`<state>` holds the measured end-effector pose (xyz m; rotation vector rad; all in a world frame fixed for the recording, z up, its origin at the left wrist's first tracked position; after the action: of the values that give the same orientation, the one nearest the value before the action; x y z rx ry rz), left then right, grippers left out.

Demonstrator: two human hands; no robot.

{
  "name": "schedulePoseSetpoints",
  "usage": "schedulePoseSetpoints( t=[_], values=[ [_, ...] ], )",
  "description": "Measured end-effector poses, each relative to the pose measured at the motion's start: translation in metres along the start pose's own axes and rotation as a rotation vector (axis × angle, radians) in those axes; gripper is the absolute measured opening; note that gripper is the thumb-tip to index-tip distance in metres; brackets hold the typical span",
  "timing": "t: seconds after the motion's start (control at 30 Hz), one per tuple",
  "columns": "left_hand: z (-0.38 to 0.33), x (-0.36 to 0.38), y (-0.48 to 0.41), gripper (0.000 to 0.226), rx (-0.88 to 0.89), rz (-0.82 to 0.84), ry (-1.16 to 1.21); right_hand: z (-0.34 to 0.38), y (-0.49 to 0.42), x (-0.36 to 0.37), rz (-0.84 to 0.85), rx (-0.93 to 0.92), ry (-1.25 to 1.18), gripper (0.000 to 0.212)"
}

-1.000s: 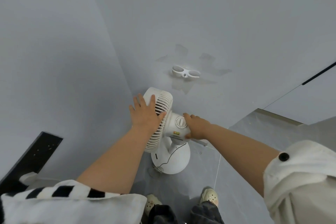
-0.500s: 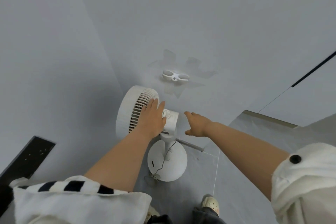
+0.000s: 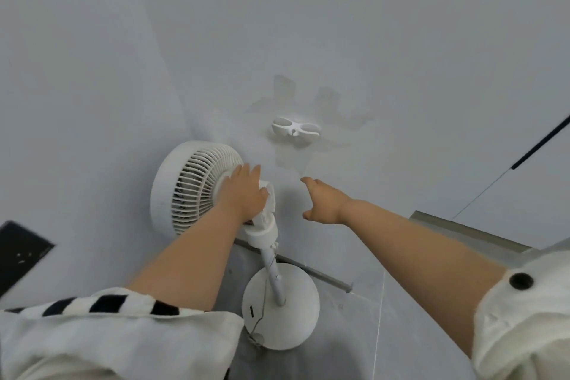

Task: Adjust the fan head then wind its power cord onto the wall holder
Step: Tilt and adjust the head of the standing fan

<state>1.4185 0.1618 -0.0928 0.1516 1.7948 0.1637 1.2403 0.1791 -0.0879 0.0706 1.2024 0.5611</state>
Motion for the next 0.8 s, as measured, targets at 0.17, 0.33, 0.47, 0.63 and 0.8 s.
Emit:
schedulePoseSetpoints(
  t=[0.17, 0.33, 0.47, 0.63, 0.8],
  values=[
    [0.02, 0.021, -0.003, 0.043, -0.079, -0.123, 0.188, -0.001, -0.022, 0.016, -0.071, -0.031, 0.015, 0.081],
    [0.023, 0.035, 0.012, 0.041, -0.009, -0.313, 0.133, -0.008, -0.023, 0.041, -0.167, -0.023, 0.021, 0.076],
    [0.01, 0.046, 0.034, 0.048, 0.135, -0.305, 0.222, -0.016, -0.006, 0.063, -0.228, 0.001, -0.016, 0.075],
    [-0.018, 0.053, 0.07, 0.066, 0.218, -0.179, 0.451, -0.014, 0.022, 0.071, -0.243, -0.017, -0.261, 0.087],
    [-0.039, 0.053, 0.083, 0.071, 0.244, -0.097, 0.489, -0.01, 0.04, 0.064, -0.133, -0.022, -0.255, 0.089]
  ],
)
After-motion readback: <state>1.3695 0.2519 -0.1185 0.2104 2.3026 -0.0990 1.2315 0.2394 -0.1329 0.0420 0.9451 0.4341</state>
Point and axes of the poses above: each hand's wrist, its own y-axis away from the middle knuckle, its own x-axis out of the palm, z = x × y, the point moved 3 cm from there along -y, towards the middle knuckle, and after that the axes turned 7 degrees about -x, right-handed, at the moved point
